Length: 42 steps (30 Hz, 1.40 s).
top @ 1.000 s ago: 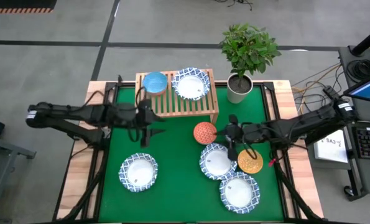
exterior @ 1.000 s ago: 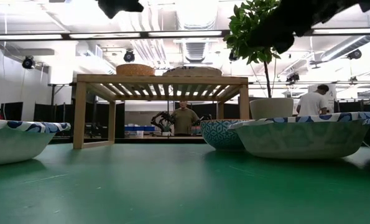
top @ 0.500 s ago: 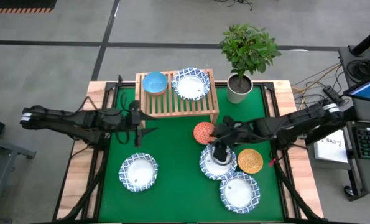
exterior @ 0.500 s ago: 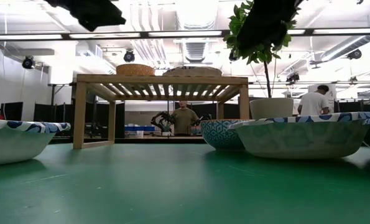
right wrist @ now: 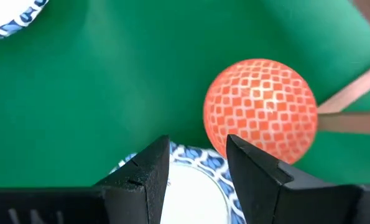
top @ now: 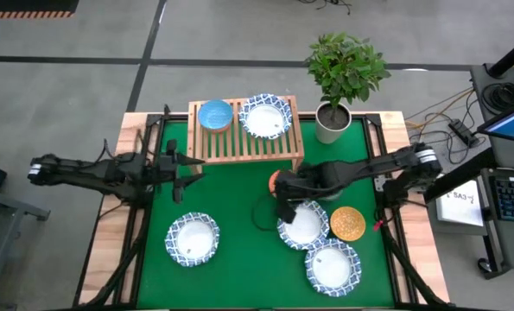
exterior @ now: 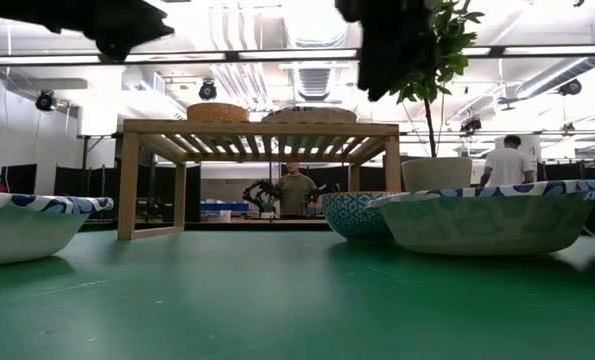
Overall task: Place and stack bowls onto a shelf
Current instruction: Stack the orange bowl on top of the blue bowl on the shelf
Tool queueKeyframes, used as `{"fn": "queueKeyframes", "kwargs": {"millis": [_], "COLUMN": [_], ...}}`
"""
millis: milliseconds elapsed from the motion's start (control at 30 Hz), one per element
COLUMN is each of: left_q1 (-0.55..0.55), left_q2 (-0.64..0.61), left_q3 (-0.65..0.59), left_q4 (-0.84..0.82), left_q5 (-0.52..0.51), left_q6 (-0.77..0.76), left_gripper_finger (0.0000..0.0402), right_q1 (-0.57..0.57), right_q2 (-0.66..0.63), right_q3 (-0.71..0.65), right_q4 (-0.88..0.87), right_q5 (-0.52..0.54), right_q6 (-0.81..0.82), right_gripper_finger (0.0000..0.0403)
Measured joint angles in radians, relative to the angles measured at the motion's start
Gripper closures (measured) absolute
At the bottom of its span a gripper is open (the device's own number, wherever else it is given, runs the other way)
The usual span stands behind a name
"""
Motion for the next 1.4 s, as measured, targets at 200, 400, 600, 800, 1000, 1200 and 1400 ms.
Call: {"fn": "queueKeyframes", "kwargs": {"millis": [200,400,600,800,1000,1200,1400], "left_q1": [0.000,0.000,0.000,0.000,0.000,0.000,0.000], "left_q2": [-0.030,-0.040,-0.038,-0.038,-0.038,-0.038,-0.038], "left_q3": [0.006,0.006,0.005,0.005,0.005,0.005,0.005], "left_q4": [-0.024,-0.026,-0.030,-0.029,-0.027,-0.027,-0.027], "left_q5": [0.001,0.001,0.002,0.002,0.002,0.002,0.002], "left_q6": [0.004,0.006,0.004,0.003,0.003,0.009,0.010], "left_gripper_finger": [0.0238,0.0238,0.0238,0.0238,0.0238,0.0238,0.0238], "right_q1": [-0.048,-0.069,-0.071,-0.071,-0.071,-0.071,-0.062], "right_q2": [0.116,0.208,0.277,0.340,0.386,0.384,0.377], "right_q3": [0.065,0.080,0.080,0.079,0.079,0.079,0.089], "right_q4": [0.000,0.000,0.002,0.001,0.002,0.007,-0.002], "right_q5": [-0.010,-0.009,0.013,0.063,0.078,0.078,0.043], "right_q6": [0.022,0.021,0.020,0.017,0.005,0.000,-0.032], "right_gripper_finger": [0.0255,0.0255,0.0255,0.0255,0.0256,0.0304,0.0384]}}
